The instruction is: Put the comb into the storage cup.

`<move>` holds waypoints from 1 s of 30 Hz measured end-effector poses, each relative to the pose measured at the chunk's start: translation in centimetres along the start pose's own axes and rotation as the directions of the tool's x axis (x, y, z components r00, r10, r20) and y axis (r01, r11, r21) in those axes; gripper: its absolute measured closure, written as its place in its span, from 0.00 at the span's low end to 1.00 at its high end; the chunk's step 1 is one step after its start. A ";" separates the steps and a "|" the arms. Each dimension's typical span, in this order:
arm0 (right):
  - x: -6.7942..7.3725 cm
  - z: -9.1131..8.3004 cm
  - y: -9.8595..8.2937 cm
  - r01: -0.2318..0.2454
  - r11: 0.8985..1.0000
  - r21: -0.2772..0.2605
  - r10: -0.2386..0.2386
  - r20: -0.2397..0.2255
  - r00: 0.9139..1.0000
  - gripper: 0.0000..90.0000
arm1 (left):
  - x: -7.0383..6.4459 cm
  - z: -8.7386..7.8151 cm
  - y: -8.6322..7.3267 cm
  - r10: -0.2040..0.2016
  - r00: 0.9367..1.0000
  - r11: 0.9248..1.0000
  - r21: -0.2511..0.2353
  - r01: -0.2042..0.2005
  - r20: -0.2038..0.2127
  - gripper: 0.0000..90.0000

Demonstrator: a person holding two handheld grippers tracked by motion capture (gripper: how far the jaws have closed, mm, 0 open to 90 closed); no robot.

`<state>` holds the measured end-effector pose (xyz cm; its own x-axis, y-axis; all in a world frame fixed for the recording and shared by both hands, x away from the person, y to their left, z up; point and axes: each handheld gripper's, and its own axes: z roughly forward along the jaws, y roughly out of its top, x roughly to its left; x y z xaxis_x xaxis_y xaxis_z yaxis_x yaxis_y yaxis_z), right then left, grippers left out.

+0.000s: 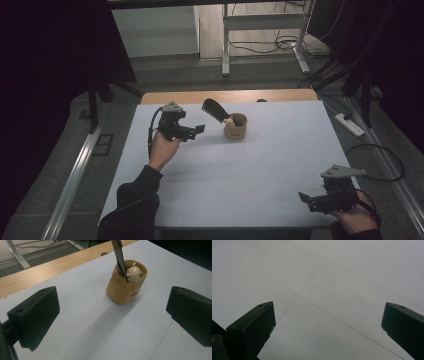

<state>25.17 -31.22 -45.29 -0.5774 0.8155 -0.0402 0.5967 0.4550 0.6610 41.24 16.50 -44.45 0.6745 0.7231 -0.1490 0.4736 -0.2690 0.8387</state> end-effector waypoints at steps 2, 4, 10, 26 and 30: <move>0.0 0.0 0.0 0.001 1.000 -0.002 -0.001 0.000 1.000 0.00 | -0.1 -0.1 -0.1 0.001 1.000 1.000 0.002 -0.001 -0.002 0.00; 0.0 0.0 0.0 0.001 1.000 -0.003 -0.001 0.000 1.000 0.00 | -0.2 -0.2 -0.2 0.001 1.000 1.000 0.003 -0.001 -0.001 0.00; 0.1 0.0 0.0 0.004 1.000 -0.003 -0.004 0.000 1.000 0.00 | -0.5 -0.6 -0.4 0.002 1.000 1.000 0.007 -0.002 0.004 0.00; 0.1 -0.1 0.0 0.011 1.000 -0.004 -0.011 -0.002 1.000 0.00 | -0.9 -1.8 -1.6 -0.002 1.000 1.000 0.030 0.002 -0.004 0.00; 0.2 0.0 0.0 0.013 1.000 -0.003 -0.013 -0.001 1.000 0.00 | -1.0 -2.1 -1.9 -0.006 1.000 1.000 0.030 0.006 -0.003 0.00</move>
<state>25.04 -31.12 -45.27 -0.5855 0.8093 -0.0476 0.5880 0.4643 0.6623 38.50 17.64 -44.75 0.6697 0.7267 -0.1527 0.4949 -0.2835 0.8214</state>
